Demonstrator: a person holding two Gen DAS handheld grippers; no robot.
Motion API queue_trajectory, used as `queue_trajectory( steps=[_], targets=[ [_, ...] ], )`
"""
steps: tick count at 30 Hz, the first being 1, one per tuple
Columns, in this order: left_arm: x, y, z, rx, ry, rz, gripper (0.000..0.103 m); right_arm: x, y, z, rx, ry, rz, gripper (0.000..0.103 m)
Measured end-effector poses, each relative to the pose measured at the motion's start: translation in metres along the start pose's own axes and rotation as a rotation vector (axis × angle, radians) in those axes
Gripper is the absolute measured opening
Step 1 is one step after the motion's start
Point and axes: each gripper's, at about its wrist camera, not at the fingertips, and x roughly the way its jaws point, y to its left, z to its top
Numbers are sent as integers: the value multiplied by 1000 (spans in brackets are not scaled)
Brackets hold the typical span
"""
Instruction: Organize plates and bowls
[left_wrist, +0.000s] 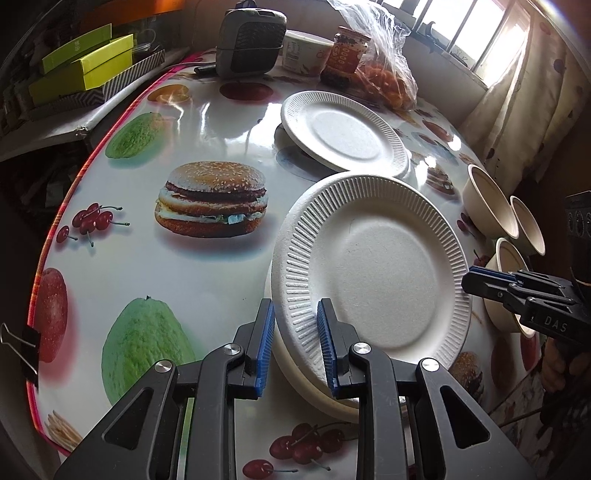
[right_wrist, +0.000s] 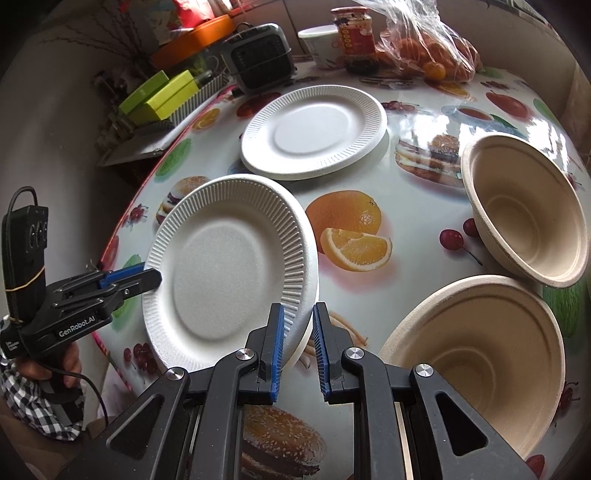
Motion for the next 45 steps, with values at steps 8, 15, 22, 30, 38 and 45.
queue_trajectory(
  steps=[8, 15, 22, 30, 38, 45],
  targets=[
    [0, -1, -3, -2, 8, 9, 25, 4, 0, -5, -1, 14, 2, 16],
    [1, -1, -3, -8, 8, 12, 25, 5, 0, -5, 0, 15, 3, 16],
    [1, -1, -4, -6, 5, 19, 25, 5, 3, -6, -4, 13, 2, 18],
    [2, -2, -3, 2, 7, 25, 27, 6, 2, -6, -7, 9, -1, 18],
    [2, -5, -3, 6, 8, 30, 31, 6, 1, -5, -13, 15, -4, 18],
    [4, -6, -4, 12, 12, 29, 37, 7, 2, -5, -12, 15, -8, 19]
  ],
)
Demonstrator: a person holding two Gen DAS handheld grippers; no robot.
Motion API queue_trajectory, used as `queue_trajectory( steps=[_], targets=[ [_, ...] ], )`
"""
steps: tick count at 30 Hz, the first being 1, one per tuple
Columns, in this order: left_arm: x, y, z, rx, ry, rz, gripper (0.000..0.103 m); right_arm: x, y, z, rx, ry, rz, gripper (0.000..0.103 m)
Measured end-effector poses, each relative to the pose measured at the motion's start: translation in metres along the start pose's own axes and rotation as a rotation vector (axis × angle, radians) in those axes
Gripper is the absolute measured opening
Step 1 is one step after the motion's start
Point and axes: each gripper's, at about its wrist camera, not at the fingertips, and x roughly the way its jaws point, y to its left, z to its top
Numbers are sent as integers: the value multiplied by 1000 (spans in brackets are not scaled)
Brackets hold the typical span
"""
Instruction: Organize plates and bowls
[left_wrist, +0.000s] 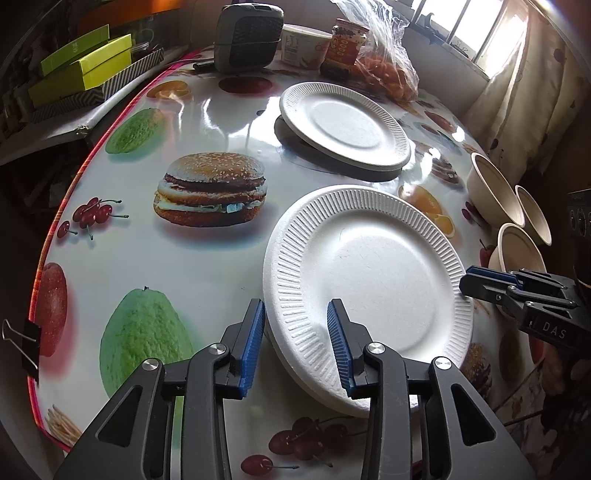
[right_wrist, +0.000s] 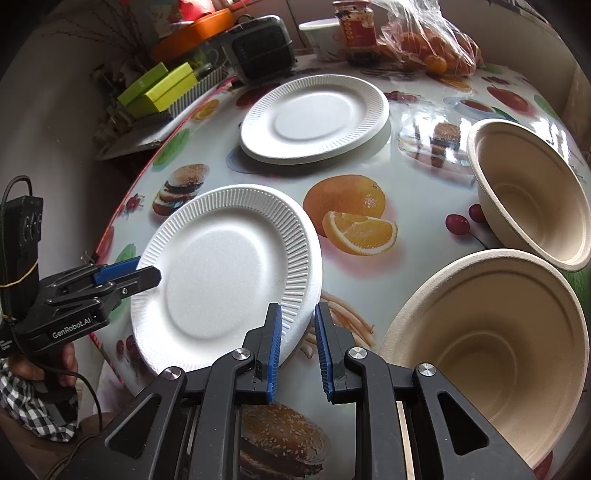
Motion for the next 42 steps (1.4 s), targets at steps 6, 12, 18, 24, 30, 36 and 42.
queue_trajectory(
  steps=[6, 12, 18, 24, 30, 36, 42],
  targets=[
    [-1, -1, 0, 7, -5, -4, 47, -3, 3, 1, -15, -17, -18, 33],
    [-4, -3, 2, 19, -22, 3, 48, -7, 7, 1, -28, -48, -54, 36],
    [-15, -1, 9, 14, -73, 9, 48, -14, 12, 2, -57, -91, -99, 42],
    [-20, -7, 21, 28, -98, 11, 49, -25, 15, 8, -81, -154, -169, 43],
    [-21, -13, 37, 37, -115, 11, 49, -32, 15, 18, -100, -191, -224, 46],
    [-18, -16, 53, 27, -122, 17, 49, -38, 12, 28, -122, -217, -268, 47],
    [-13, -17, 70, 15, -127, 18, 49, -41, 3, 42, -133, -232, -297, 47]
  ],
)
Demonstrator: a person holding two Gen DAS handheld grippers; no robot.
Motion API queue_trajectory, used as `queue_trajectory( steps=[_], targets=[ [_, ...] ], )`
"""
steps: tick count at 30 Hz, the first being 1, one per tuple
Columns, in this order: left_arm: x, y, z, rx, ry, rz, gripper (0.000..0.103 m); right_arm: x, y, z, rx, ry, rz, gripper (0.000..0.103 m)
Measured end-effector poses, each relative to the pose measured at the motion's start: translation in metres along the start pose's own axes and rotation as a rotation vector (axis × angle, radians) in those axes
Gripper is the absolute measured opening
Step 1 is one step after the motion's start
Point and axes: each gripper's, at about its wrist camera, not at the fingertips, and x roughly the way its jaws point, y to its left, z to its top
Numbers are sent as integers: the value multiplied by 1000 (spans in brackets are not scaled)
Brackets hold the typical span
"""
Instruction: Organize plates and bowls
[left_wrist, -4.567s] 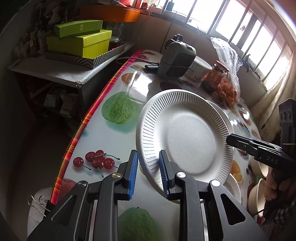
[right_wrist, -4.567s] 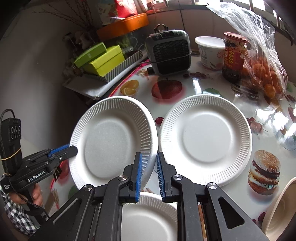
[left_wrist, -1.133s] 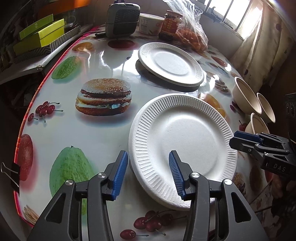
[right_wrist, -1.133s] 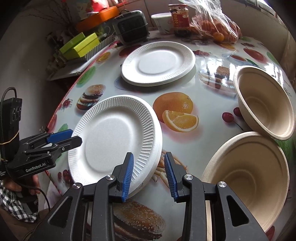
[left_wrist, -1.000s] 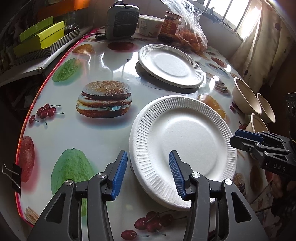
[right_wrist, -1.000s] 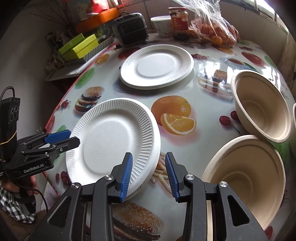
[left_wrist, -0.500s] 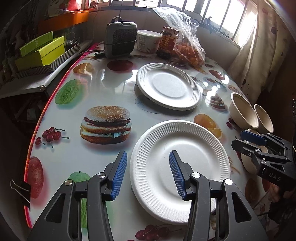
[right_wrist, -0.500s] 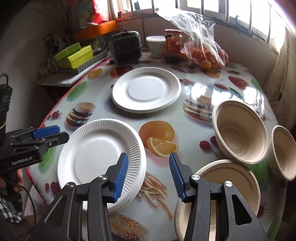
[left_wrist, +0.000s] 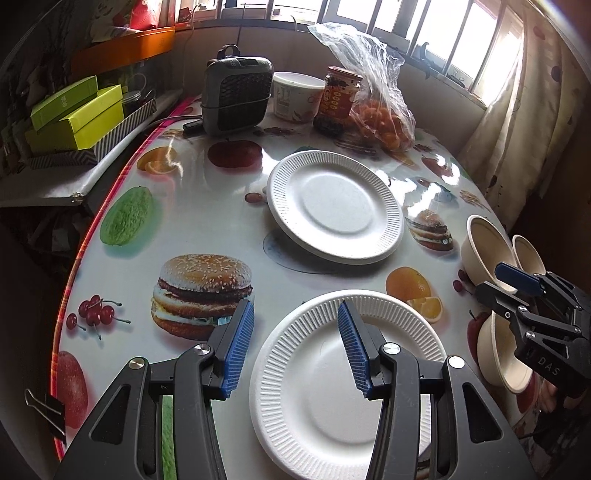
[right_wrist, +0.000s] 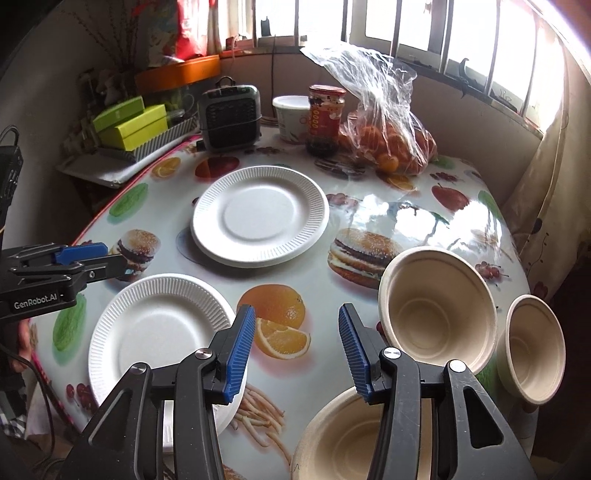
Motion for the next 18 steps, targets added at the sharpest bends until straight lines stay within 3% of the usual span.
queue_trajectory(
  steps=[18],
  targets=[
    [24, 4, 49, -10, -30, 64, 49, 18, -32, 50, -73, -46, -24, 47]
  ],
)
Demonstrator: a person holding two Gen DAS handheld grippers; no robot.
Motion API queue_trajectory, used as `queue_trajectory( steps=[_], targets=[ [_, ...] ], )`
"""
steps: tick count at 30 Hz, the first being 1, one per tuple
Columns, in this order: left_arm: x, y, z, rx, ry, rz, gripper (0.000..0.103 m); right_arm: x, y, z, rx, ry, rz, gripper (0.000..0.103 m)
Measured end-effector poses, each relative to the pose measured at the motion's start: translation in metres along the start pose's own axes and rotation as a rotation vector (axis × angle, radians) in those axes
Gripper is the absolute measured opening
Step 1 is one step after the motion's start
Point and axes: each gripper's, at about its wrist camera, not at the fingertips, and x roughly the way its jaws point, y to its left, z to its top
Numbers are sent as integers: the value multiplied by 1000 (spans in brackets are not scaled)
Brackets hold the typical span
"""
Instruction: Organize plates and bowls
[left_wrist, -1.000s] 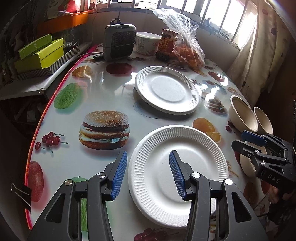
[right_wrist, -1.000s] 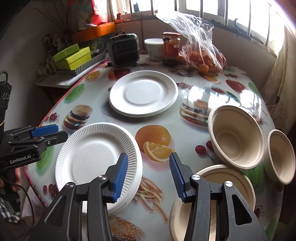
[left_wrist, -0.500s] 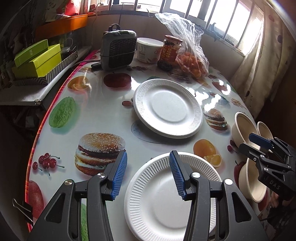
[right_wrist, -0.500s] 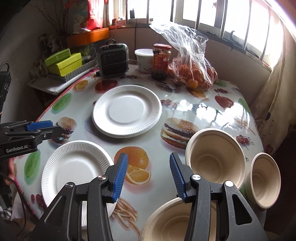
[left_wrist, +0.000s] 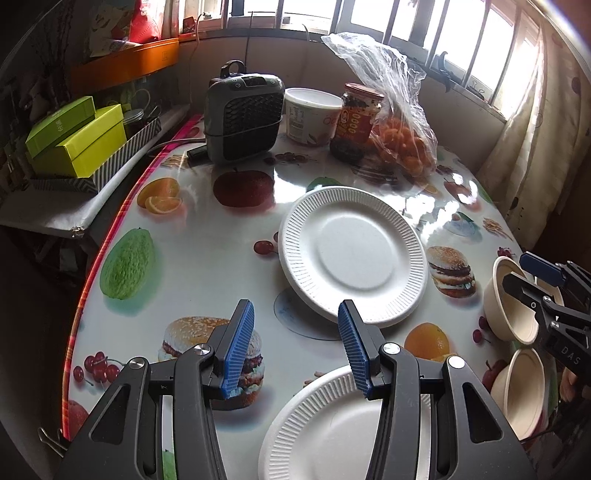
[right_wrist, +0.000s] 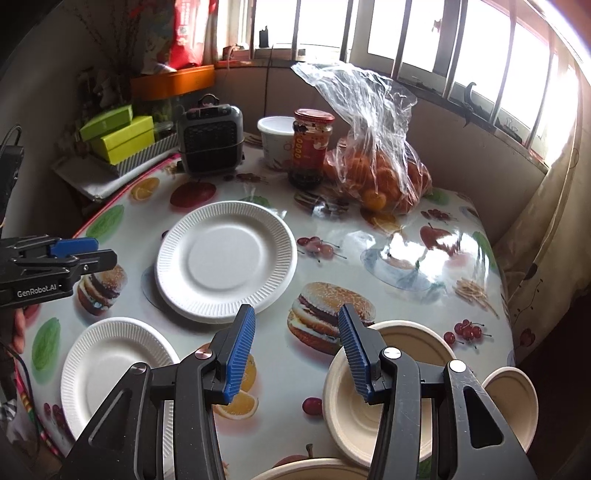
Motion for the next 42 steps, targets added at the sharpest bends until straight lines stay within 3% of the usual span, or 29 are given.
queue_trajectory(
  steps=[6, 15, 21, 35, 42],
  targets=[
    [13, 8, 10, -26, 8, 17, 49, 24, -15, 17, -15, 29, 34, 47],
    [37, 22, 19, -83, 42, 19, 49, 69, -26, 38, 15, 114, 173, 47],
    [53, 25, 25, -94, 61, 13, 49, 93, -32, 46, 57, 164, 205, 47],
    [82, 27, 35, -135, 111, -64, 48, 136, -33, 39, 129, 268, 269, 47],
    [88, 26, 35, -134, 135, -75, 36, 141, -30, 39, 138, 284, 302, 43]
  ],
)
